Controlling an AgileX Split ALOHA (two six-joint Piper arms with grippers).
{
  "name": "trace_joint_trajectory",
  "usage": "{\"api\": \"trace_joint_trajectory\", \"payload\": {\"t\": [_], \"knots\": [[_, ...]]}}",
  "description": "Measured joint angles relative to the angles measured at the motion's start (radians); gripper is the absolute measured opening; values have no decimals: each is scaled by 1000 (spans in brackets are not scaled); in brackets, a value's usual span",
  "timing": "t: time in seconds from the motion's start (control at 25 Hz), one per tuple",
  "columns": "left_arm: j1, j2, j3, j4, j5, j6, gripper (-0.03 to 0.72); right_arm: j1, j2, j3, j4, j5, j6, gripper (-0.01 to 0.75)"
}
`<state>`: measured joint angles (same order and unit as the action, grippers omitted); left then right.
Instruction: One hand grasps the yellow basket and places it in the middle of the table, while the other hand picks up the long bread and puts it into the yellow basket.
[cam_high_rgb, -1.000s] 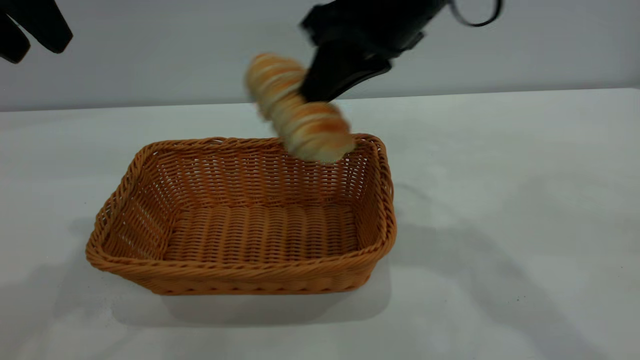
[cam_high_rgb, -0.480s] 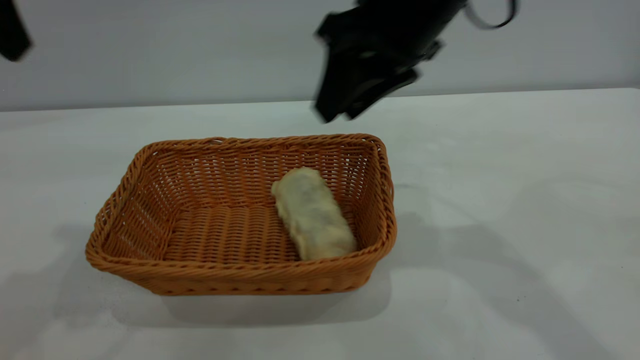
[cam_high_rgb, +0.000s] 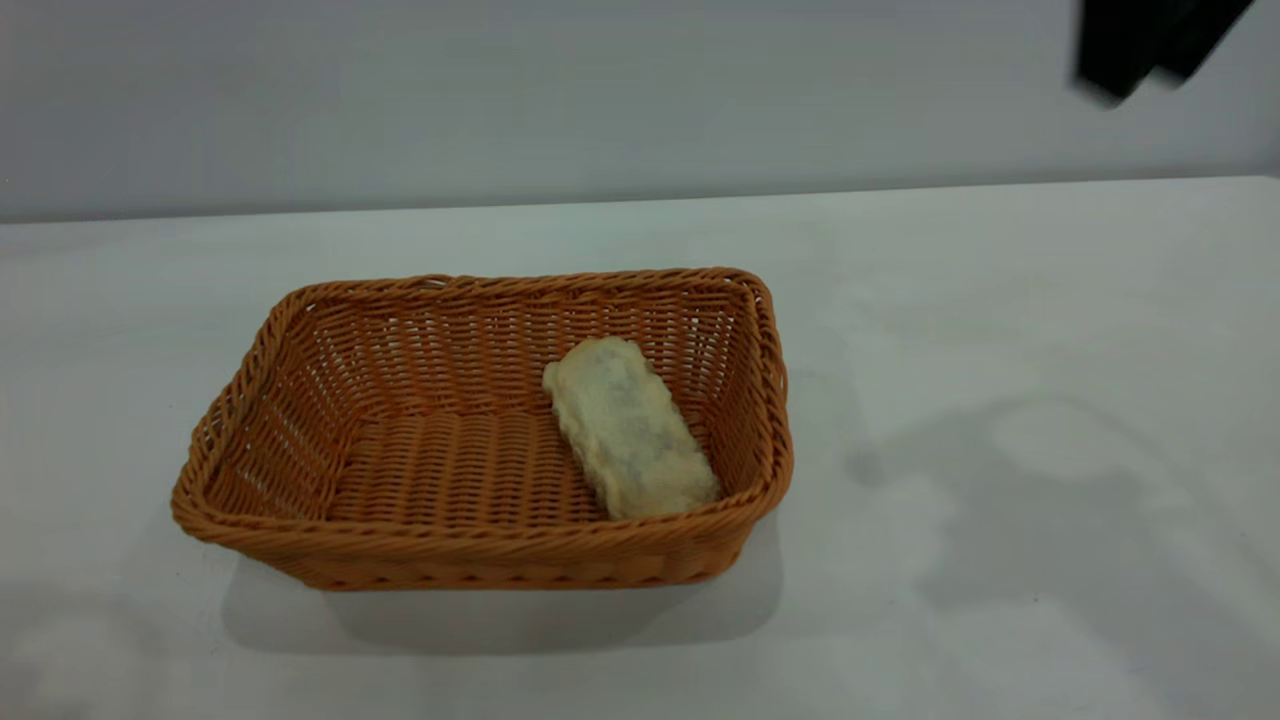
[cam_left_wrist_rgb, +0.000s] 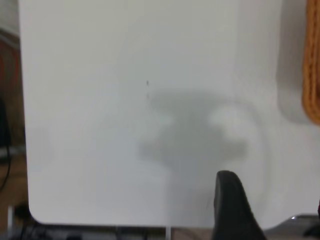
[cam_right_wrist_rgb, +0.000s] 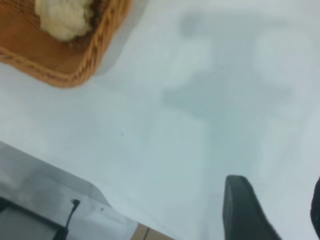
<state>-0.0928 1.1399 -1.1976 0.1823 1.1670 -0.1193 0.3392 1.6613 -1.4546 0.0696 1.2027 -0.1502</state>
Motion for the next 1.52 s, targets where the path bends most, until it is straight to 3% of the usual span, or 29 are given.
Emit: {"api": "trace_joint_trajectory", "payload": {"t": [0.52, 1.12, 1.52], "knots": [[0, -478, 10, -99, 1, 39, 471, 0, -467, 37, -16, 34, 32, 375], [0, -1009, 354, -110, 2, 88, 471, 0, -1144, 521, -13, 34, 25, 375], [0, -1143, 594, -110, 2, 175, 471, 0, -1400, 865, -12, 27, 25, 375]]}}
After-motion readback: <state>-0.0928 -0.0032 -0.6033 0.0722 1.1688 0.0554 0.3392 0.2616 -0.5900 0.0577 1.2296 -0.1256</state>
